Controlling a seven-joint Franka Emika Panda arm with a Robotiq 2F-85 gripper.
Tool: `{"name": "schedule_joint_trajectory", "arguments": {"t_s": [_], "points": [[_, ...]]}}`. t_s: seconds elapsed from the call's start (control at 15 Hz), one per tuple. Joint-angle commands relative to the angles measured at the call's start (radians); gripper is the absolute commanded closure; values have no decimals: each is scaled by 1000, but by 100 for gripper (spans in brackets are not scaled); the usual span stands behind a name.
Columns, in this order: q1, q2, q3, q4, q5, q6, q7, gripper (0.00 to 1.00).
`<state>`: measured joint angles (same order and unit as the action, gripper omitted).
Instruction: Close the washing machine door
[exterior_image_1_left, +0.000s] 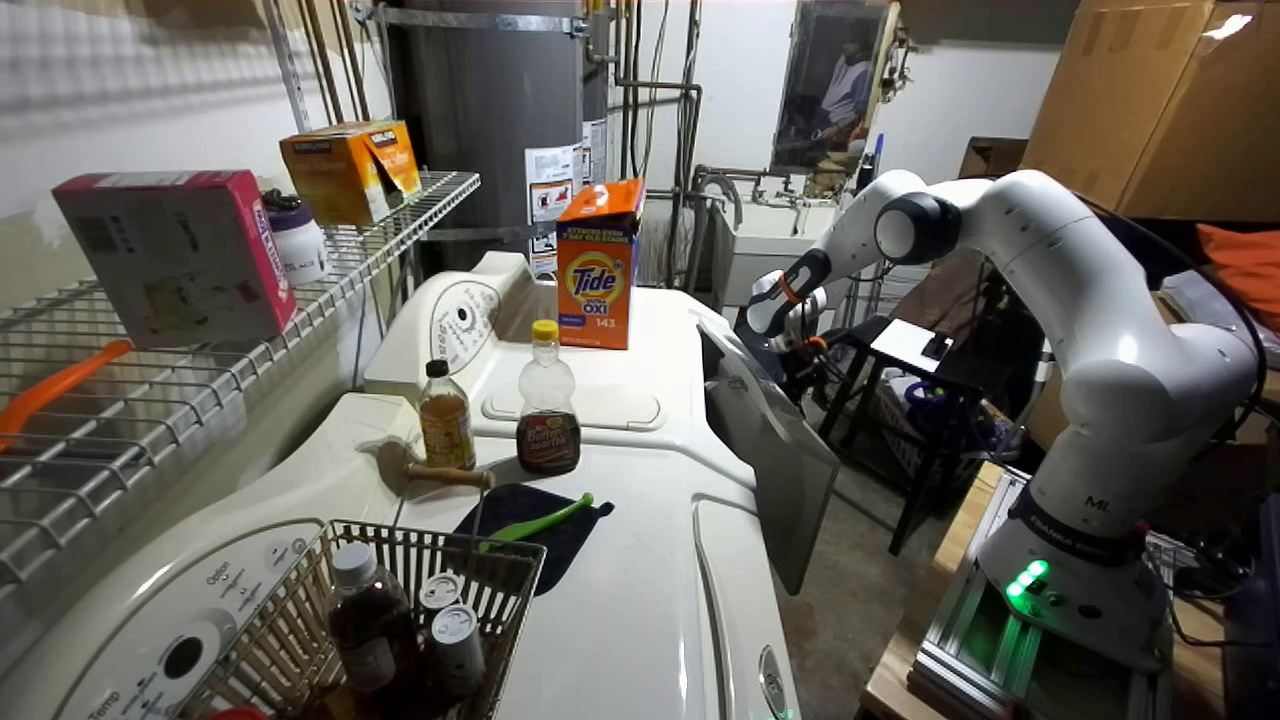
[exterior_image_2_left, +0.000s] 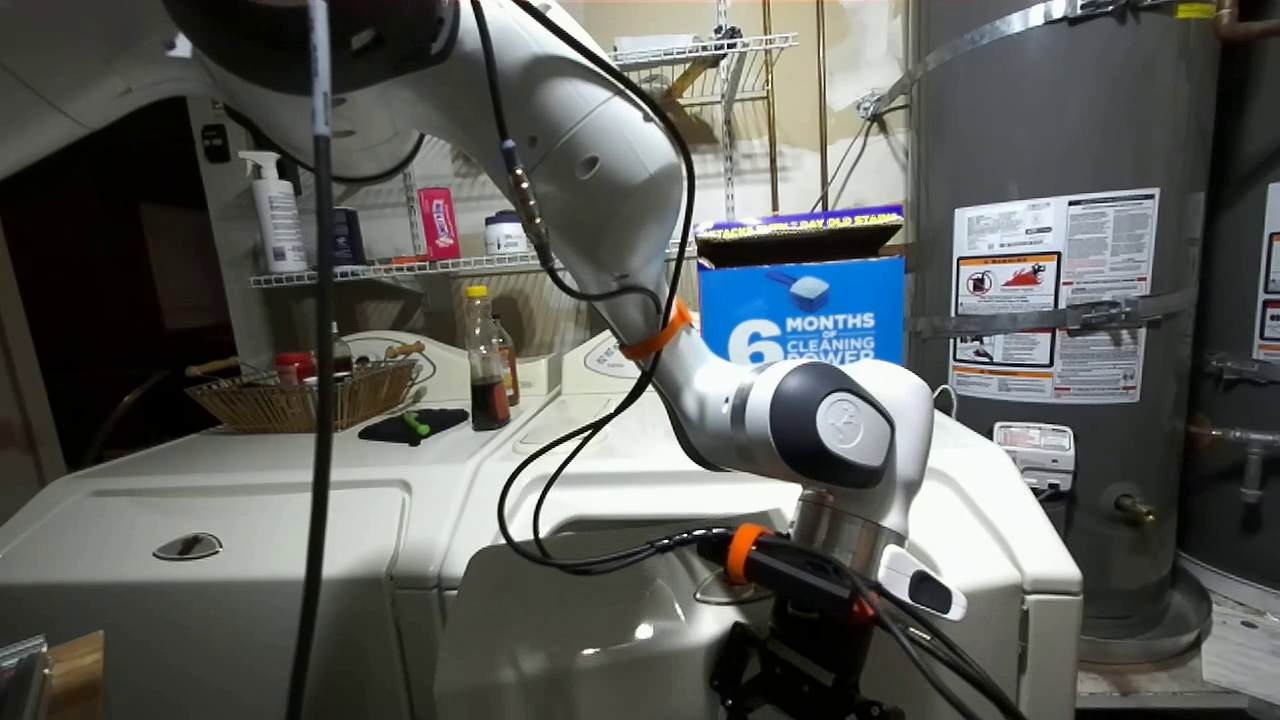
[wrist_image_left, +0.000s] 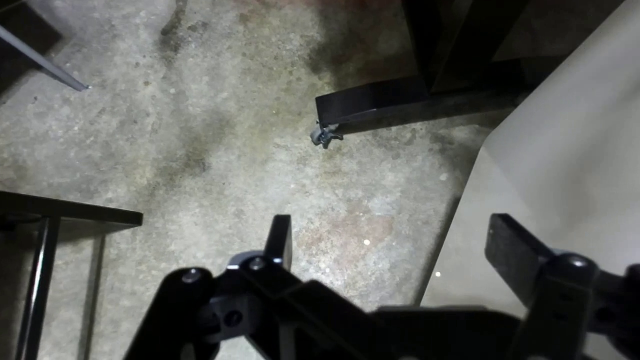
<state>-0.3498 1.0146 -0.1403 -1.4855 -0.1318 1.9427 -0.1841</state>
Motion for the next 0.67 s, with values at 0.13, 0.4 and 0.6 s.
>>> {"name": "schedule_joint_trajectory", "arguments": {"t_s": [0.13,0.4,0.6], "points": [[2,-17,63,-50,147,71,29,0],[-1,-19,113,-76,255,111,27,0],[-6,-28,133,-104,308,143,17,0]]}}
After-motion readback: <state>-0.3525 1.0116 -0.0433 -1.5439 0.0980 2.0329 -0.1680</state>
